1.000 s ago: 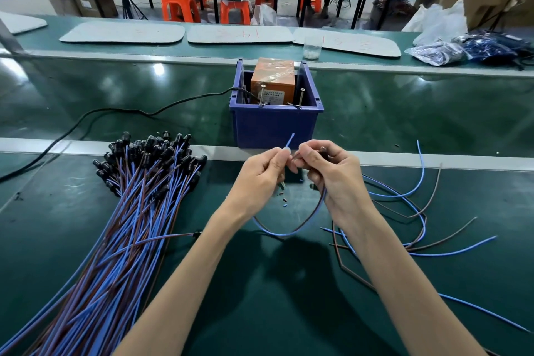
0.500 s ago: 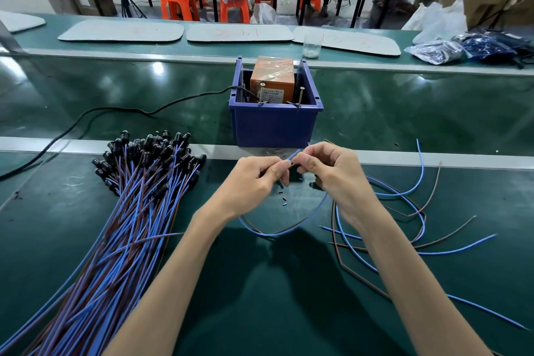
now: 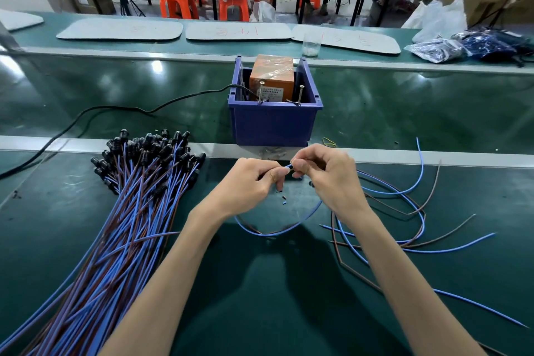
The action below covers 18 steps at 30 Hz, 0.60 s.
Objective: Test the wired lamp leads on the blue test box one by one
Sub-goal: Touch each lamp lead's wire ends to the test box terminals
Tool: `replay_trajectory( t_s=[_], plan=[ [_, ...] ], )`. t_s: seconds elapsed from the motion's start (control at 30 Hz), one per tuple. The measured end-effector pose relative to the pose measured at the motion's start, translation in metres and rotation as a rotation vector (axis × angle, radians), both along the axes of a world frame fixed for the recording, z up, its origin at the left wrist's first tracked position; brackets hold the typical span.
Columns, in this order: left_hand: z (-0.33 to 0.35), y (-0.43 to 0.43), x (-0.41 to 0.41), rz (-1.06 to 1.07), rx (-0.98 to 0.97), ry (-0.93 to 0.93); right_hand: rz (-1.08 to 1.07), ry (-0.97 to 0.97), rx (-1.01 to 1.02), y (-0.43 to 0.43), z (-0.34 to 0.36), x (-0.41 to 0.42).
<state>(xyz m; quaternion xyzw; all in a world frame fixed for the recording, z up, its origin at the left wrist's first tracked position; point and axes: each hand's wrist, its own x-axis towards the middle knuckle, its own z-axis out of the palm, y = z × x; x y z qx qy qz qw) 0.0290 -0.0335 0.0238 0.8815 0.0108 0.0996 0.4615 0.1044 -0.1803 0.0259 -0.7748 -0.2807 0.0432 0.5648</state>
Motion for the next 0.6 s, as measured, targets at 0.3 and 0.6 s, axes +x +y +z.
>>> replay_trajectory(
  t_s=[0.3,0.6],
  plan=[
    [-0.009,0.004,0.000,0.023,0.080,-0.028,-0.314,0.385,0.203,0.016,-0.023,0.000],
    [-0.009,0.013,0.002,0.280,-0.264,-0.111,-0.412,0.471,0.205,-0.005,-0.021,0.015]
  ],
)
